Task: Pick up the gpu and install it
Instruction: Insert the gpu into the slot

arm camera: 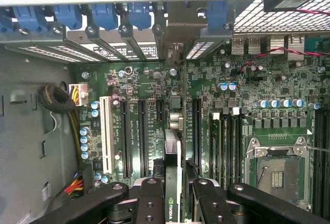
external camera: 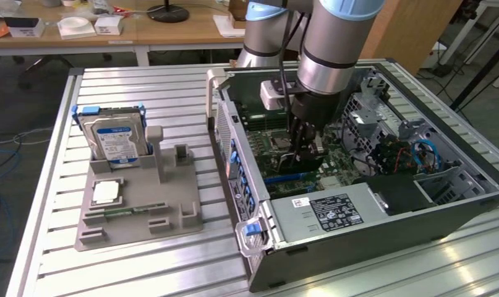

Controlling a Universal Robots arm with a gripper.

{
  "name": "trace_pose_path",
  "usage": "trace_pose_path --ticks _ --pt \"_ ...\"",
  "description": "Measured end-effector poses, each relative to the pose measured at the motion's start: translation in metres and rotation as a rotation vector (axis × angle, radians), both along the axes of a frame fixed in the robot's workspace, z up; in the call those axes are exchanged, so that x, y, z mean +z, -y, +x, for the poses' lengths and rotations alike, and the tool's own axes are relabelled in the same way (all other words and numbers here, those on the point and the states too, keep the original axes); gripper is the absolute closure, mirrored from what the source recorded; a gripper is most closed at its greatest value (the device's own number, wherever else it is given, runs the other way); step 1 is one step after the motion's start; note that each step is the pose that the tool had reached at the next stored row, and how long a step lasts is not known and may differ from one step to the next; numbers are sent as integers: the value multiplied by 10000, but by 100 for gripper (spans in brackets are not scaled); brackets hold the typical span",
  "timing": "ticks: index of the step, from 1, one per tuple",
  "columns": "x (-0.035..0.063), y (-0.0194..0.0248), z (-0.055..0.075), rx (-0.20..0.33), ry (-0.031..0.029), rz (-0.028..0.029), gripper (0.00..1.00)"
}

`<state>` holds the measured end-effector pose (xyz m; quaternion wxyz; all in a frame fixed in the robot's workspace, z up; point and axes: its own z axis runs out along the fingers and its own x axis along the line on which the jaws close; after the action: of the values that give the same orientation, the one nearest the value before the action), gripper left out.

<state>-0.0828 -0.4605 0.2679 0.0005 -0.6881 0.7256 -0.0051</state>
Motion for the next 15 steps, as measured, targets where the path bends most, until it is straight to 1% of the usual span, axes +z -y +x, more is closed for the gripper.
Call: trace_pose_path --ticks 3,9,15 --pt "-34 0 2 1 0 6 74" --pt "-44 0 11 8 0 6 74" --pt "-88 0 11 10 0 6 74"
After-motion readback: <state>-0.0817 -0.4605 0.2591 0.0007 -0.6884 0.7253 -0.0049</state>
